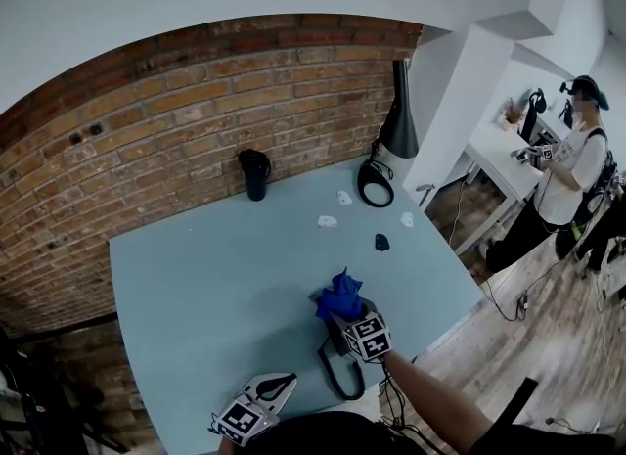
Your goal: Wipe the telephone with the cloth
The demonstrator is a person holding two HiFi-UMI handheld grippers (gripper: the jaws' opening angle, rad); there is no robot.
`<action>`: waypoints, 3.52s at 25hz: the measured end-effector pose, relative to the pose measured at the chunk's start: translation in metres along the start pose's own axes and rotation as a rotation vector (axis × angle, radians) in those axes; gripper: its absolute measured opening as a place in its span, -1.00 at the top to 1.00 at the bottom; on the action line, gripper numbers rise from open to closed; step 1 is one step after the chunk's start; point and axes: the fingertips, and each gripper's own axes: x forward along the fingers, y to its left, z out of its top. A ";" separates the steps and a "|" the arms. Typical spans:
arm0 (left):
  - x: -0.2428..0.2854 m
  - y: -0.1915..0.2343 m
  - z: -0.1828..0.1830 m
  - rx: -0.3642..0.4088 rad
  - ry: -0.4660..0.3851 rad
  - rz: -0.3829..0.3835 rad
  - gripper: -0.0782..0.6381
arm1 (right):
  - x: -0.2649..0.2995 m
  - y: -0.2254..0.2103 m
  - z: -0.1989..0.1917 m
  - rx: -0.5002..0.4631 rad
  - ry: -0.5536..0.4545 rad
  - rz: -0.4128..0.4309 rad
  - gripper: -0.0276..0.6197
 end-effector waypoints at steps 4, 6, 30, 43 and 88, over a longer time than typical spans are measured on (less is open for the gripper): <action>0.000 -0.002 0.001 -0.003 0.001 0.000 0.78 | -0.004 0.002 -0.006 -0.005 0.003 0.002 0.23; 0.001 -0.004 0.000 -0.003 0.004 -0.004 0.78 | -0.006 0.003 -0.007 -0.002 0.006 0.000 0.23; 0.004 -0.012 -0.007 0.003 0.023 -0.035 0.78 | -0.023 0.013 -0.037 0.000 0.043 0.009 0.23; 0.005 -0.015 -0.009 0.004 0.032 -0.049 0.78 | -0.040 0.022 -0.064 0.033 0.069 0.005 0.23; 0.007 -0.013 -0.017 -0.034 0.046 -0.056 0.78 | -0.077 0.037 -0.123 0.135 0.175 0.034 0.23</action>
